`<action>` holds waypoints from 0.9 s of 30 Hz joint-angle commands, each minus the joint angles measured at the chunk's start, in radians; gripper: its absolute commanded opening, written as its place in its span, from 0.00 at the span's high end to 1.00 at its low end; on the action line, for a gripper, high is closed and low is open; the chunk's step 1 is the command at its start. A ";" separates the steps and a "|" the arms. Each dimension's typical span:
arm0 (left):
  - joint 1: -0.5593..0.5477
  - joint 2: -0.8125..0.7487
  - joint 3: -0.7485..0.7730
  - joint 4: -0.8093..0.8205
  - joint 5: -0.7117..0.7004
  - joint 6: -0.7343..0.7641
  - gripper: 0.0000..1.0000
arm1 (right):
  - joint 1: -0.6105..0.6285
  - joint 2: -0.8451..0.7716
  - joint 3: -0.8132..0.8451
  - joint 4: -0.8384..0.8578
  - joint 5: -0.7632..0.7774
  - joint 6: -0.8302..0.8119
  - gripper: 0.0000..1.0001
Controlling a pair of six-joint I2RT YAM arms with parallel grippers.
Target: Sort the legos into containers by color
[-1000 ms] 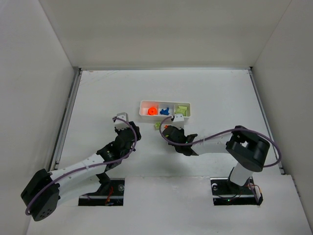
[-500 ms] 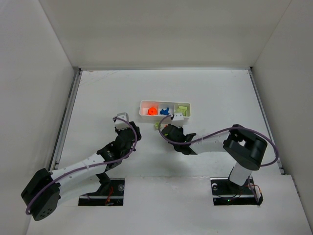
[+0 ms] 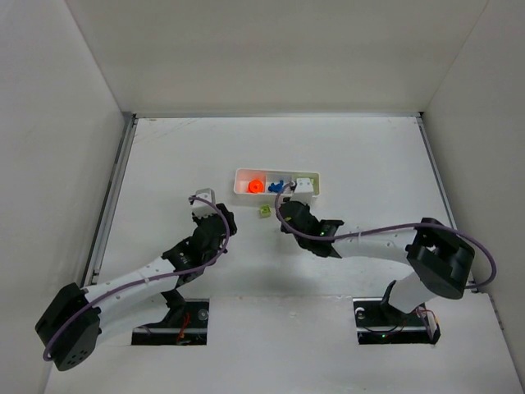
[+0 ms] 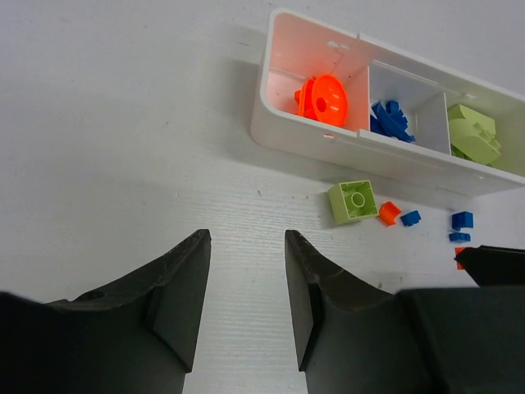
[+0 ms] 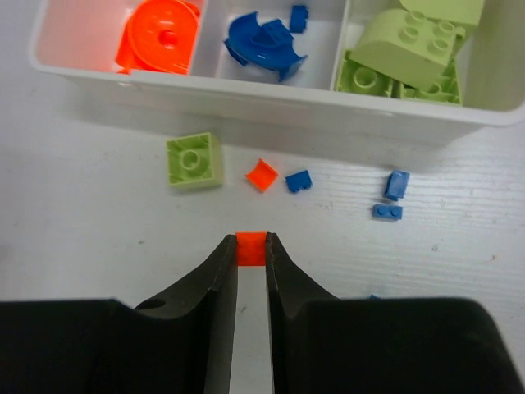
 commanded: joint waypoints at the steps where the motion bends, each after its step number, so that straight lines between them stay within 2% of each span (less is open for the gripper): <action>1: 0.012 -0.028 0.026 0.024 -0.007 -0.003 0.61 | 0.009 -0.015 0.111 0.007 -0.057 -0.044 0.80; 8: 0.033 -0.053 0.010 0.021 -0.004 -0.009 0.60 | -0.068 0.149 0.372 -0.013 -0.188 -0.086 0.80; 13: 0.017 -0.014 0.016 0.032 0.008 -0.020 0.59 | -0.117 0.290 0.530 -0.050 -0.221 -0.095 0.80; 20: -0.035 0.029 0.018 0.067 0.013 -0.051 0.56 | -0.136 0.420 0.658 -0.072 -0.237 -0.084 0.76; 22: -0.045 0.035 0.012 0.078 0.011 -0.071 0.54 | -0.139 0.434 0.672 -0.072 -0.237 -0.081 0.72; 25: -0.065 0.056 0.013 0.090 0.013 -0.092 0.52 | -0.139 0.431 0.675 -0.061 -0.241 -0.081 0.60; 27: -0.088 0.073 0.020 0.105 0.007 -0.095 0.50 | -0.142 0.418 0.666 -0.056 -0.240 -0.080 0.57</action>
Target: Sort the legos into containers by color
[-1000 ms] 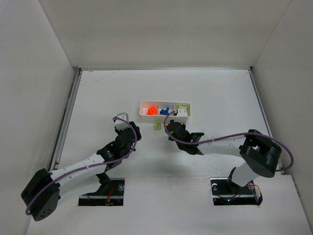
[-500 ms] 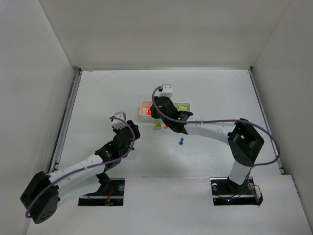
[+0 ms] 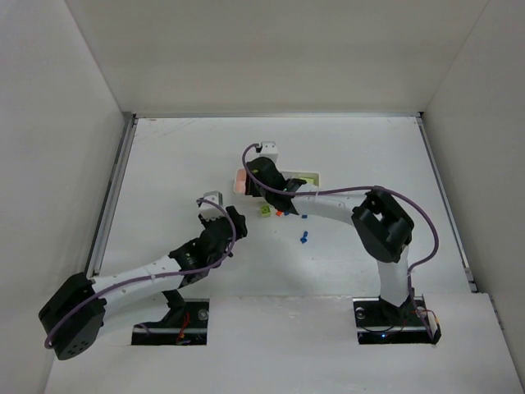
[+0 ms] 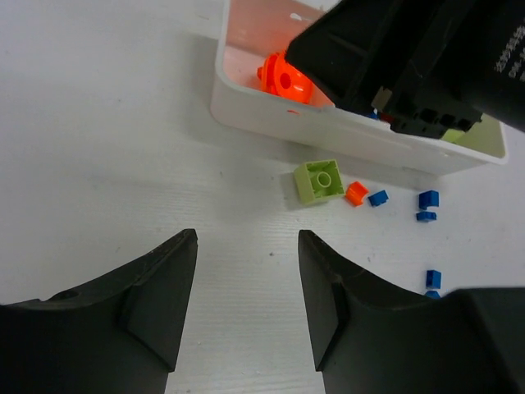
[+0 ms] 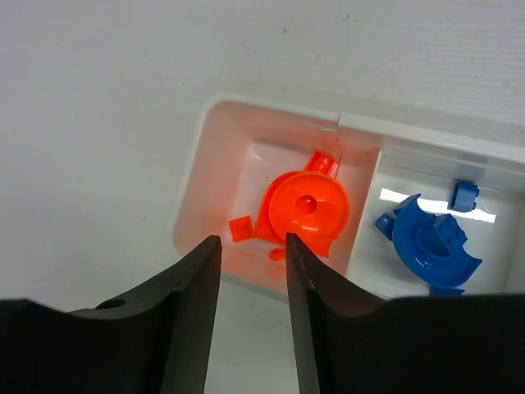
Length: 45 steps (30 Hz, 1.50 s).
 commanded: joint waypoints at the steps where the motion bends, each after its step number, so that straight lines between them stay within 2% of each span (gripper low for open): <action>1: -0.042 0.029 0.023 0.067 -0.016 -0.027 0.49 | -0.007 -0.044 0.038 0.033 -0.005 0.005 0.55; 7: -0.136 0.168 0.090 0.092 -0.101 -0.055 0.45 | -0.029 -0.162 -0.080 0.088 0.003 0.017 0.53; 11: -0.190 0.320 0.163 0.115 -0.164 -0.090 0.43 | -0.042 -0.321 -0.248 0.134 0.020 0.004 0.53; 13: -0.200 0.389 0.200 0.128 -0.195 -0.098 0.43 | -0.053 -0.402 -0.347 0.160 0.017 -0.004 0.52; 16: -0.191 0.478 0.254 0.141 -0.230 -0.107 0.43 | -0.071 -0.514 -0.479 0.170 0.002 -0.007 0.44; 22: -0.177 0.626 0.358 0.132 -0.260 -0.104 0.45 | -0.091 -0.657 -0.652 0.197 -0.015 -0.018 0.37; 31: -0.147 0.744 0.434 0.118 -0.310 -0.095 0.50 | -0.127 -0.886 -0.747 0.193 -0.061 -0.035 0.27; 39: -0.119 0.828 0.487 0.127 -0.286 -0.090 0.53 | -0.274 -1.056 -0.833 0.194 -0.123 0.005 0.25; 41: -0.116 0.839 0.494 0.127 -0.281 -0.090 0.55 | -0.300 -1.084 -0.849 0.197 -0.142 0.017 0.25; 45: -0.111 0.844 0.490 0.125 -0.280 -0.090 0.67 | -0.343 -1.108 -0.866 0.203 -0.176 0.023 0.25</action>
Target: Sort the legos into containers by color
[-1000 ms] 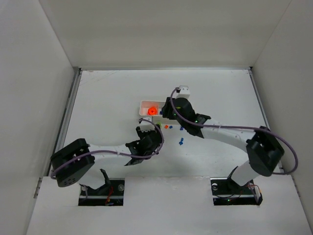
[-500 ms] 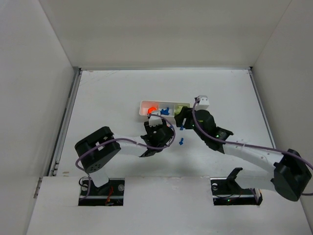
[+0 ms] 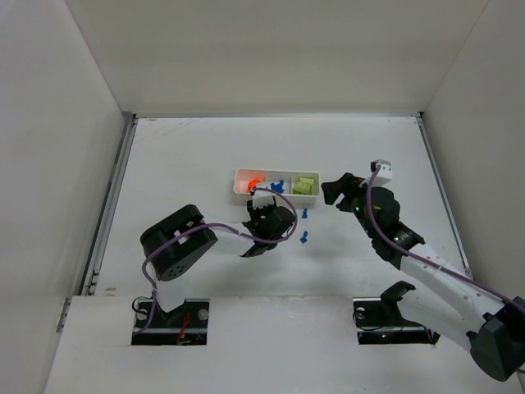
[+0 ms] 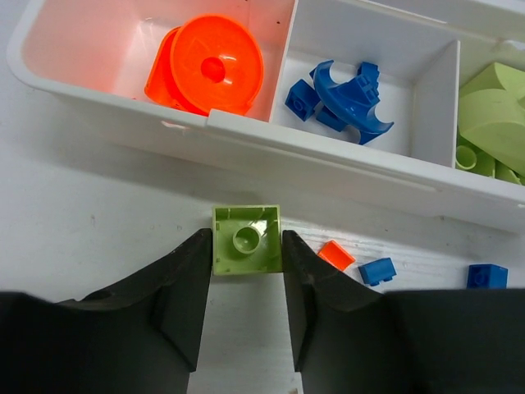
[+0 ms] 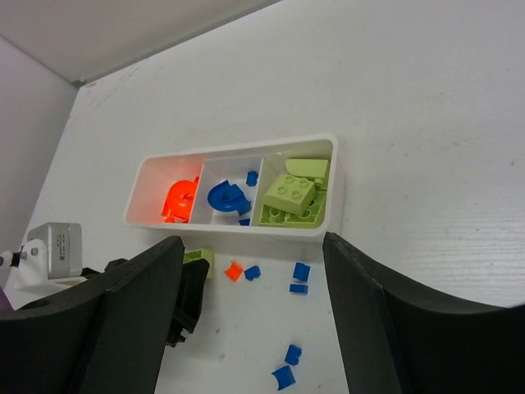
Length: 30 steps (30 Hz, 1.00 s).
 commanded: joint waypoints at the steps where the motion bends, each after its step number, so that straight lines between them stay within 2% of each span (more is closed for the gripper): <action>1: 0.008 -0.009 0.022 0.014 -0.017 -0.013 0.71 | -0.031 -0.024 -0.009 0.048 -0.053 0.018 0.25; 7: -0.005 -0.081 -0.028 0.007 -0.008 -0.008 0.83 | -0.058 -0.044 -0.020 0.046 -0.065 0.023 0.25; 12: -0.070 -0.245 -0.093 0.007 -0.023 0.033 0.84 | -0.067 -0.050 -0.024 0.048 -0.065 0.028 0.25; 16: -0.081 -0.310 -0.051 -0.005 0.023 0.049 0.84 | -0.072 -0.040 -0.026 0.052 -0.060 0.028 0.26; 23: -0.002 -0.155 0.194 -0.020 0.259 0.081 0.81 | -0.086 -0.020 -0.029 0.058 -0.059 0.035 0.26; 30: 0.042 0.015 0.381 -0.035 0.387 0.084 0.80 | -0.098 -0.038 -0.036 0.058 -0.053 0.040 0.27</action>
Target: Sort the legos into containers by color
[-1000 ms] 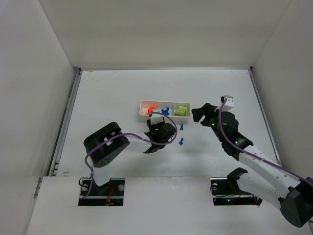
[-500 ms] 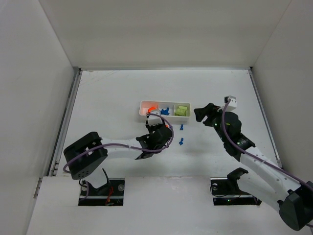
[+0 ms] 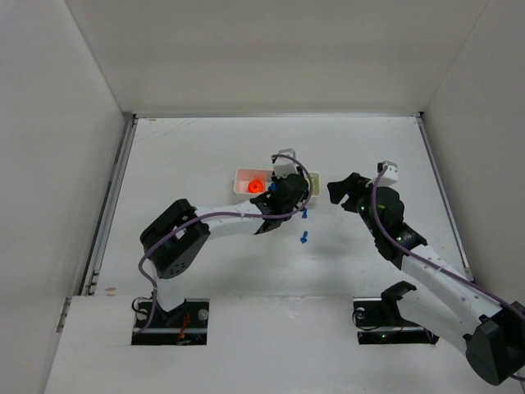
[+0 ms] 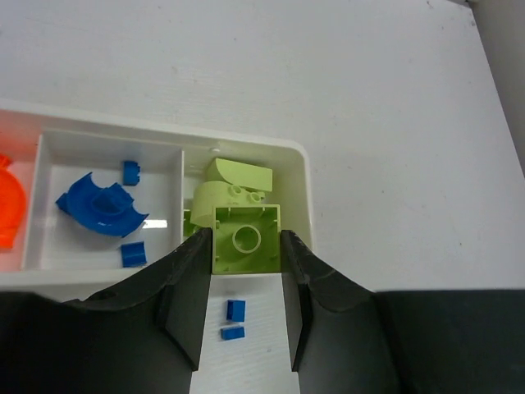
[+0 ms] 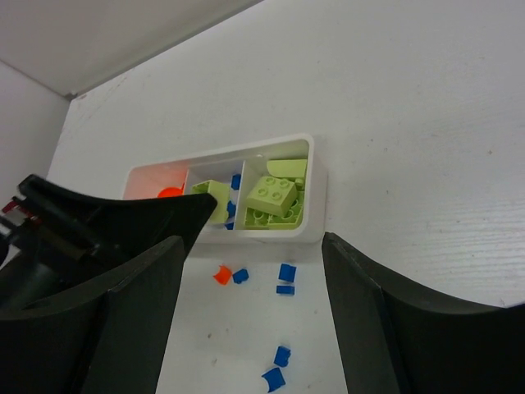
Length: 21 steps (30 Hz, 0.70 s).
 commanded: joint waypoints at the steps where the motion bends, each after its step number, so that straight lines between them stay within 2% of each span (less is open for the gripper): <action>1: 0.011 0.050 0.092 -0.013 0.088 0.016 0.80 | -0.018 -0.027 -0.008 0.057 0.003 0.009 0.27; 5: 0.010 0.106 0.150 -0.022 0.108 0.019 0.76 | -0.042 -0.058 -0.023 0.057 0.004 0.025 0.27; 9: 0.004 0.123 0.167 -0.025 0.100 0.027 0.56 | -0.064 -0.075 -0.031 0.055 0.000 0.037 0.27; 12: 0.002 0.106 0.149 -0.025 0.077 0.038 0.48 | -0.064 -0.069 -0.031 0.055 -0.002 0.037 0.27; 15: -0.001 0.054 0.106 -0.010 0.067 0.058 0.48 | -0.062 -0.058 -0.028 0.054 0.001 0.034 0.27; 17: -0.015 0.005 0.062 -0.007 0.048 0.090 0.52 | -0.059 -0.049 -0.025 0.053 0.004 0.031 0.32; 21: -0.073 -0.109 -0.091 0.026 -0.005 0.173 0.61 | -0.047 -0.006 -0.005 0.047 0.009 0.022 0.55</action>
